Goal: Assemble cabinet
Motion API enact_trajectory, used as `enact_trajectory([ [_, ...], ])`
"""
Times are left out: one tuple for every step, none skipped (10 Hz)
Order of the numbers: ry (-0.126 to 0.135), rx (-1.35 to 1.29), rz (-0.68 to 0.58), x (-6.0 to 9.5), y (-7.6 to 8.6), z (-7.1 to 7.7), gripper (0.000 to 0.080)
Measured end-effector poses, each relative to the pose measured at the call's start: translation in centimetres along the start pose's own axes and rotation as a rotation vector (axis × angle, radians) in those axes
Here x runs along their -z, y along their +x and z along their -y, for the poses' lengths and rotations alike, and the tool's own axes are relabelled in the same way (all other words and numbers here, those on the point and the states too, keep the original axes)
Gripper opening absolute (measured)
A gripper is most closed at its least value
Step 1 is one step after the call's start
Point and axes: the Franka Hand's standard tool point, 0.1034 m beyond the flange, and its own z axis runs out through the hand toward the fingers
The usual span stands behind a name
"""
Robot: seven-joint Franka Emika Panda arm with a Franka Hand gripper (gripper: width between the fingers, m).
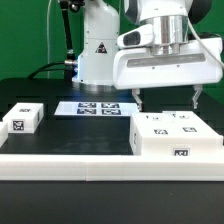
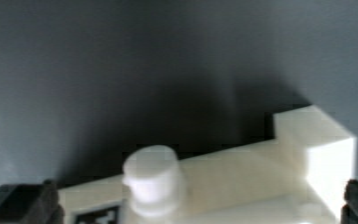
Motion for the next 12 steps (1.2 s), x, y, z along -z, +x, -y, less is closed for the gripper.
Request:
enact_trajectory([
  [0.001,-0.031,0.006,-0.1,-0.1,0.0,0.0797],
  [0.002,-0.027,0.005,-0.1,-0.1,0.1,0.0797],
  [0.002,-0.025,0.006,-0.1,-0.1,0.1,0.0797],
  [0.0,-0.01,0.01,-0.2,-0.2,0.2,0.0797],
  [-0.007,0.029,0.023,-0.3,-0.5,0.4,0.0797],
  [-0.014,0.04,0.026,-0.4,-0.6,0.4,0.0797],
  [-0.021,0.059,0.028,-0.5,-1.0,1.0,0.0797],
  [-0.034,0.079,0.029,-0.9,-1.5,1.4,0.0797],
  [-0.043,0.099,0.018,-1.2,-1.5,1.0,0.0797],
  [-0.049,0.107,0.021,-1.5,-1.4,0.4,0.0797],
  [-0.047,0.11,0.02,-1.4,-1.4,0.6,0.0797],
  [-0.047,0.111,0.02,-1.4,-1.4,0.6,0.0797],
])
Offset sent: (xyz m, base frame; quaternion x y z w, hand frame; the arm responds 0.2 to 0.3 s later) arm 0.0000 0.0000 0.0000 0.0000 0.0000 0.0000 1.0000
